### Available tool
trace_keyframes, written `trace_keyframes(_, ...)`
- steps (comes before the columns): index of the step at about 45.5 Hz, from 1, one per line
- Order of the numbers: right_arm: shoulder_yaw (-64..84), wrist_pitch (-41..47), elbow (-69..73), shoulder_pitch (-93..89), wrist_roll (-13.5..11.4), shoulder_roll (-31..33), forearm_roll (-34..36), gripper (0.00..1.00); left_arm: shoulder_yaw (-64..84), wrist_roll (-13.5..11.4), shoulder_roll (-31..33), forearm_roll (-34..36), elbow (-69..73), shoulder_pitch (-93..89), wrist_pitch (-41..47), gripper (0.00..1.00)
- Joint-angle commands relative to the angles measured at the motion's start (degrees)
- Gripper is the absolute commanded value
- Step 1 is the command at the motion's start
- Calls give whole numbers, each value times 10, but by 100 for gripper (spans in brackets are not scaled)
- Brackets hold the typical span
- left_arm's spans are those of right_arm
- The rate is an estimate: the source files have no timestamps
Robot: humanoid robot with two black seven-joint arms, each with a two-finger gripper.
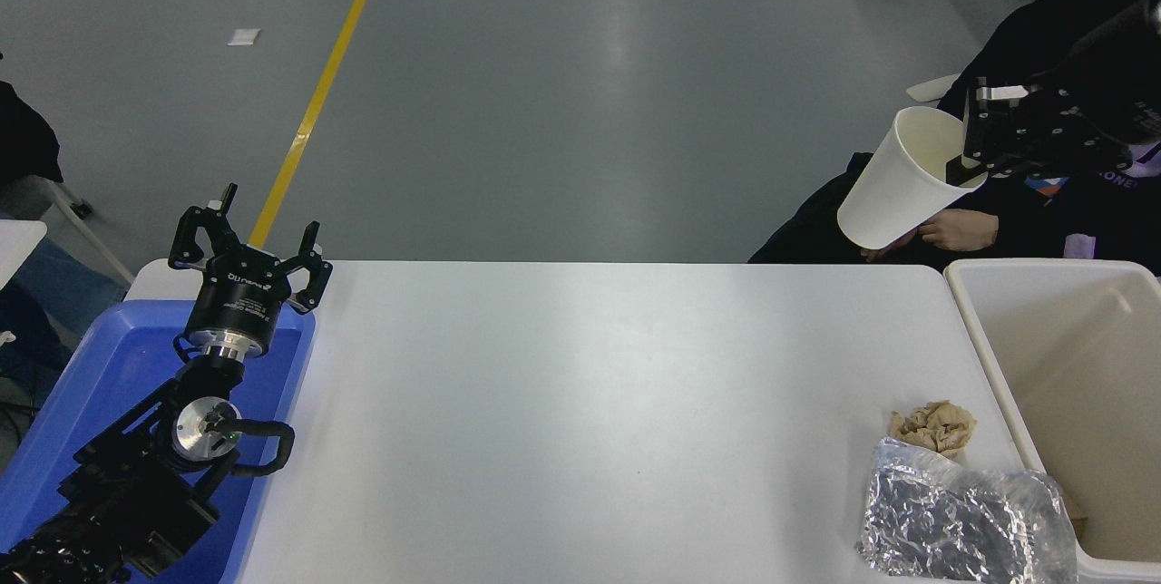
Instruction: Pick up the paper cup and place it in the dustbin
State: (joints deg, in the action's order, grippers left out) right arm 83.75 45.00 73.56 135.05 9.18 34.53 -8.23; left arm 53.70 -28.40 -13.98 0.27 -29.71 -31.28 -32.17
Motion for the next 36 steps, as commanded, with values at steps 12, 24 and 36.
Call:
trace_keyframes(12,20,-187,-90,-224,0,142,8,0,1,-1,0,0,0,1,0,98)
trace_keyframes(24,-73,-329,-204,-449,0,125,57,0,1,-1,0,0,0,0,0,98)
trace_keyframes(36,-218,-347,-384,-672,-2,74,62,0,1,-1,0,0,0,0,0,98)
